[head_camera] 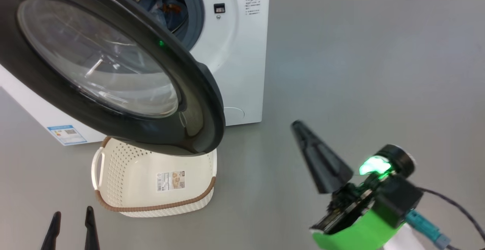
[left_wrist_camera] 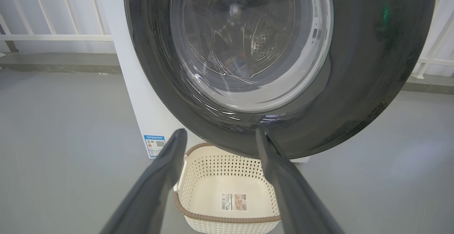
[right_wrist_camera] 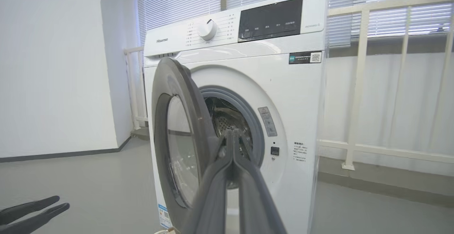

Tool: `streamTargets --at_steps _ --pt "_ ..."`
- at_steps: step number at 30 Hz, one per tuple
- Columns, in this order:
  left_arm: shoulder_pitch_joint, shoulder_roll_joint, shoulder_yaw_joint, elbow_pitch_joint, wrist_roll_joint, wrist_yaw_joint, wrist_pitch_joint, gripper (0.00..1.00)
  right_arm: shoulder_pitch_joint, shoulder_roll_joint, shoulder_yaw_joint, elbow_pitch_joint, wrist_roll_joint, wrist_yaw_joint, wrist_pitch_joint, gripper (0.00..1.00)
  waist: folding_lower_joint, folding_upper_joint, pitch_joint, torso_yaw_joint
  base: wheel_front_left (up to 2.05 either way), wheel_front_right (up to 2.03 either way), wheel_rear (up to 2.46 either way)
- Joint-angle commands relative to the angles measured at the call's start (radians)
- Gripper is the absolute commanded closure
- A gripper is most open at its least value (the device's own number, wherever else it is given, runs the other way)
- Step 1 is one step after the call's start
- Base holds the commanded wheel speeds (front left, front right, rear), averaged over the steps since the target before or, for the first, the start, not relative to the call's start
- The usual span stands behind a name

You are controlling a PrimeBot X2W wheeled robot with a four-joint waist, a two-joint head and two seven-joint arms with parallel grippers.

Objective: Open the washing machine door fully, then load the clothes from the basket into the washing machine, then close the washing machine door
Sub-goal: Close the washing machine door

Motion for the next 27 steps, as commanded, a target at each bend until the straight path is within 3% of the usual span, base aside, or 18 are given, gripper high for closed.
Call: streamTargets --at_steps 1,6,13,27 --pt "-0.045 0.013 0.028 -0.023 -0.005 0.003 -0.009 0.0 -0.039 -0.014 0.059 -0.043 0.02 0.006 -0.005 1.0 0.0 0.0 0.001 0.01 0.0 0.0 0.0" --pt "-0.047 0.013 0.019 -0.022 -0.007 0.002 -0.009 0.0 -0.077 -0.067 0.192 -0.046 0.041 0.006 -0.005 1.0 0.0 0.0 0.002 0.039 0.0 0.0 0.0" --pt "-0.055 0.013 -0.003 -0.02 -0.012 0.0 -0.009 0.0 -0.155 -0.109 0.333 0.065 0.081 0.006 -0.005 1.0 0.0 0.0 0.017 0.097 0.0 0.0 0.0" --pt "-0.117 0.013 -0.083 -0.024 -0.047 -0.002 -0.009 0.0 -0.327 -0.108 0.429 0.35 0.11 0.006 -0.005 1.0 0.0 0.0 0.127 0.23 0.0 0.0 0.0"
